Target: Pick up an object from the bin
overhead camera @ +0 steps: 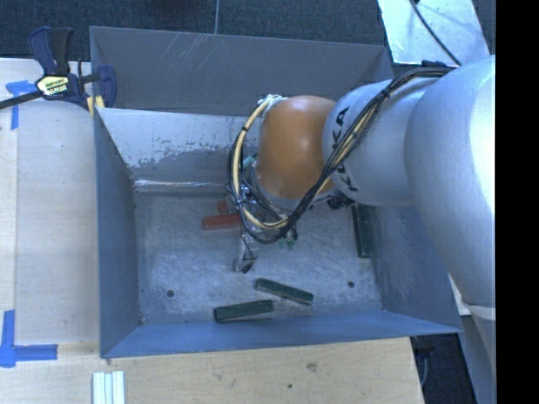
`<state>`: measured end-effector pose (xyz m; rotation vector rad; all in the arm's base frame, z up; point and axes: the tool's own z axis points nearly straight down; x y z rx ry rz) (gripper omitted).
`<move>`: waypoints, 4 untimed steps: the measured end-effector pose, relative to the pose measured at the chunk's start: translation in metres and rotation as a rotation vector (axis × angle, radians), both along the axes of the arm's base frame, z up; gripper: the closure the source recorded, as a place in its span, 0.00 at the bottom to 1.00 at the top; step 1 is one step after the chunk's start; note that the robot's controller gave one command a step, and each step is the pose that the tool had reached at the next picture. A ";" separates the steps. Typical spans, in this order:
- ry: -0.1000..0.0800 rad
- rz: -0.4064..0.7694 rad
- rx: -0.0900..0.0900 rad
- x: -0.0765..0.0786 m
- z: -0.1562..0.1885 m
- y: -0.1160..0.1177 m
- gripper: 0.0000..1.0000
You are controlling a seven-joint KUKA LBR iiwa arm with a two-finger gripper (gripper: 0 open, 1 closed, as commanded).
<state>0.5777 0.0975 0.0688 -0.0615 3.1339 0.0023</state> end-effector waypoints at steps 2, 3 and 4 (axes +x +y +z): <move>-0.006 0.087 -0.001 0.009 0.148 0.005 1.00; 0.003 0.085 -0.001 0.008 0.142 0.004 0.00; 0.011 0.011 -0.002 0.040 -0.003 0.005 0.00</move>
Offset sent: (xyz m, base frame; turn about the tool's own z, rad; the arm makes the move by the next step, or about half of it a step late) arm 0.0000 0.0000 0.0000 0.0000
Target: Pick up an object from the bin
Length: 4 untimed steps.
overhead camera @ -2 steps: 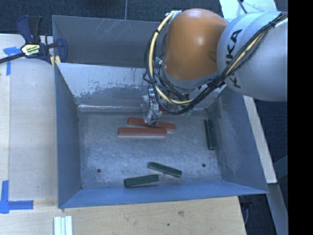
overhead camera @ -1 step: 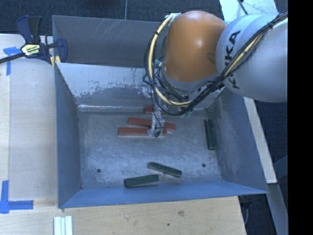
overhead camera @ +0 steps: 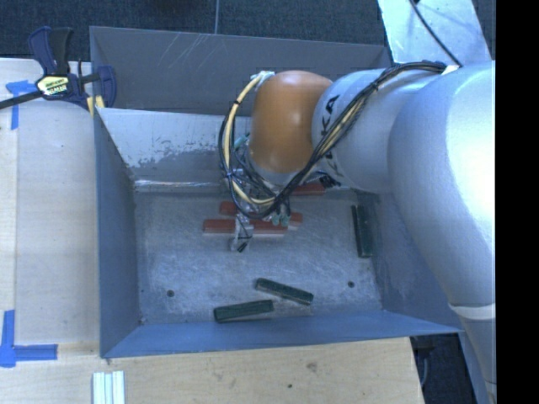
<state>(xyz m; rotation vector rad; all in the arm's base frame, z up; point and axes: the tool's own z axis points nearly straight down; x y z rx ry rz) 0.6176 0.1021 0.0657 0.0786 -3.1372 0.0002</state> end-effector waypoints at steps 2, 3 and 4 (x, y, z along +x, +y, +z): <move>-0.016 0.071 0.001 -0.010 0.138 -0.009 1.00; -0.002 0.208 -0.003 -0.061 0.106 -0.098 1.00; -0.006 0.211 0.000 -0.060 0.107 -0.094 0.00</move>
Offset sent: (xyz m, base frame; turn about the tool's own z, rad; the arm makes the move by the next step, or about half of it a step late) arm 0.0000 0.0000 0.0000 0.0000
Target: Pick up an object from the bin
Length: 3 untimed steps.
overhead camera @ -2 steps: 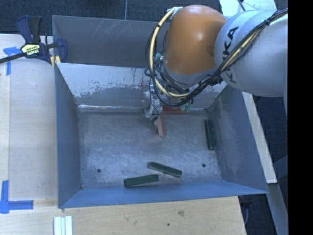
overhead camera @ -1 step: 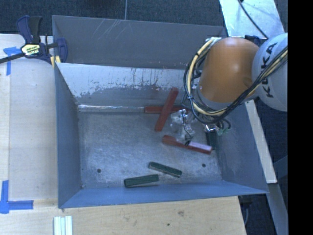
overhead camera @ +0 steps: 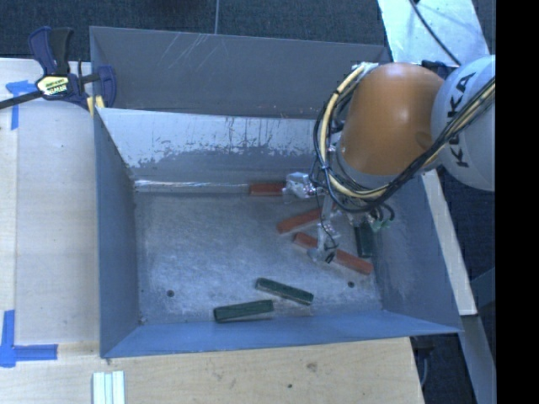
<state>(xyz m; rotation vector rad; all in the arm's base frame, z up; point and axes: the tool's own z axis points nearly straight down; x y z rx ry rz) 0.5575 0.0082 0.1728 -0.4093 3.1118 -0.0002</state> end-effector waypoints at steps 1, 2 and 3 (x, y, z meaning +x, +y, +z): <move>0.003 -0.023 0.000 0.045 -0.095 -0.030 0.00; -0.002 -0.023 0.000 0.046 -0.090 -0.029 1.00; -0.010 0.046 -0.001 0.051 0.060 -0.019 1.00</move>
Offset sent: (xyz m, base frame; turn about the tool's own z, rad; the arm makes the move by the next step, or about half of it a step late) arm 0.0449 -0.0283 -0.0903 0.0187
